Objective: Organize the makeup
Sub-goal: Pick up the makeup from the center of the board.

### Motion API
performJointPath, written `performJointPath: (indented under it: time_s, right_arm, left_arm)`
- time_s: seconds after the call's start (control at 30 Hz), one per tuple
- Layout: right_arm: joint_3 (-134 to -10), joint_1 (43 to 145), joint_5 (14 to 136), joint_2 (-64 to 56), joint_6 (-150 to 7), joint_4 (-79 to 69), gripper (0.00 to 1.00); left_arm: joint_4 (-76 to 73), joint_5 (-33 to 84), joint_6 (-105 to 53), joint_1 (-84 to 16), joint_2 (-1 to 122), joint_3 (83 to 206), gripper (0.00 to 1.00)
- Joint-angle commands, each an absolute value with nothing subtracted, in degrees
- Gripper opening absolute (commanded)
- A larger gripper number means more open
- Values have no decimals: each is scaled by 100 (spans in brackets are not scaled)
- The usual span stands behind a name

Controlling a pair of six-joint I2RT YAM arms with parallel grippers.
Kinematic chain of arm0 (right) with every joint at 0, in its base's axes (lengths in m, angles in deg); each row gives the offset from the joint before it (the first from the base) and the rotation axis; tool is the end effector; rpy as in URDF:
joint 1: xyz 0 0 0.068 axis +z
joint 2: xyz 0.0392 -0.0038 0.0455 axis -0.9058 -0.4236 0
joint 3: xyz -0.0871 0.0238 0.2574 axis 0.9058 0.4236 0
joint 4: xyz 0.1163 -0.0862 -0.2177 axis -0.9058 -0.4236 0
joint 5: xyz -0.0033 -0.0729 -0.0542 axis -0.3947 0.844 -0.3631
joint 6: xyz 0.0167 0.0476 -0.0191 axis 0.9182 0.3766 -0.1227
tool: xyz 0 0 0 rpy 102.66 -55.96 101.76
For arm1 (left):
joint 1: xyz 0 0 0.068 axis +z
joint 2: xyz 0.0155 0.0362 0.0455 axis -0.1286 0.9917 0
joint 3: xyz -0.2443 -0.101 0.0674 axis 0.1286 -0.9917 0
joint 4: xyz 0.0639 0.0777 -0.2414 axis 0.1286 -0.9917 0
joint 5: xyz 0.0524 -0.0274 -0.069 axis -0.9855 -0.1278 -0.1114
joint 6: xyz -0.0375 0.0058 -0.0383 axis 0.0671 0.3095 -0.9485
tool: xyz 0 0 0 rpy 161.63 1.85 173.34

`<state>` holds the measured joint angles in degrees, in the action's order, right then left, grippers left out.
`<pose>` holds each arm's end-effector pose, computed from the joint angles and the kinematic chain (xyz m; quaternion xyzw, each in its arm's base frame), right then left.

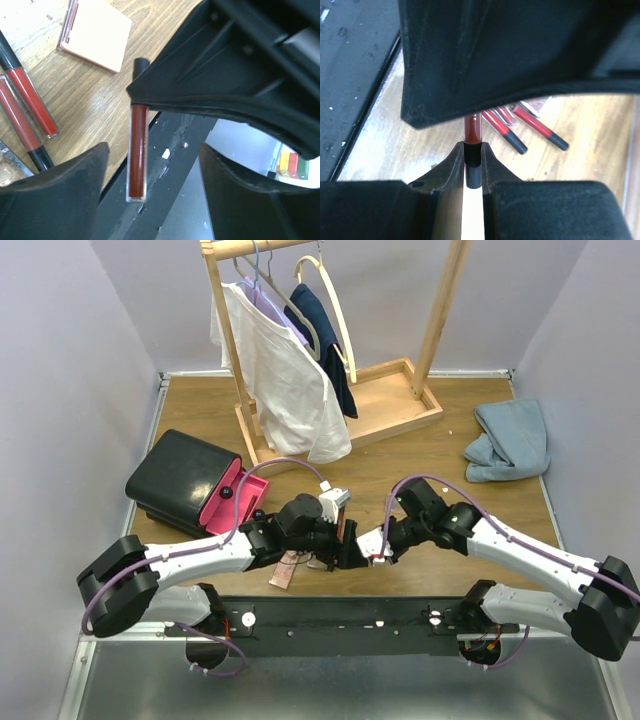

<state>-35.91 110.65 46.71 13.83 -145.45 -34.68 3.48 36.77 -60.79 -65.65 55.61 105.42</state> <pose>0.1326 0.1657 0.2231 -0.8072 0.4187 0.2304 0.3464 0.1247 -0.2240 0.2082 0.1743 0.8412 -0.4771 0.1853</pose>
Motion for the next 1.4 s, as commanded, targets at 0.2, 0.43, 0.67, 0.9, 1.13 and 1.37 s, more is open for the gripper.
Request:
performJointPath:
  time_s: [0.2, 0.43, 0.67, 0.9, 1.13, 1.37]
  right_arm:
    - [-3359, 10941, 4324, 1612, -14522, -3364, 9]
    - [-3323, 10941, 4297, 1620, -14505, -3346, 11]
    - [-3306, 10880, 4174, 1682, -14399, -3294, 29]
    - [-3376, 10599, 4174, 1928, -13899, -3118, 81]
    - [-3429, 10238, 4262, 2121, -13775, -3162, 88]
    - [-3429, 10062, 4271, 2139, -13801, -3188, 88]
  left_arm:
    - [149, 3792, -5893, -6601, 5896, 10961, 46]
    - [-35, 3687, -5849, -6601, 5825, 10996, 17]
    - [-482, 3441, -5692, -6601, 5755, 11058, 0]
    - [-1694, 2396, -5296, -6601, 5158, 11172, 0]
    - [-2970, 972, -4919, -6592, 4288, 11347, 0]
    - [-3893, -382, -4383, -6592, 3532, 11769, 0]
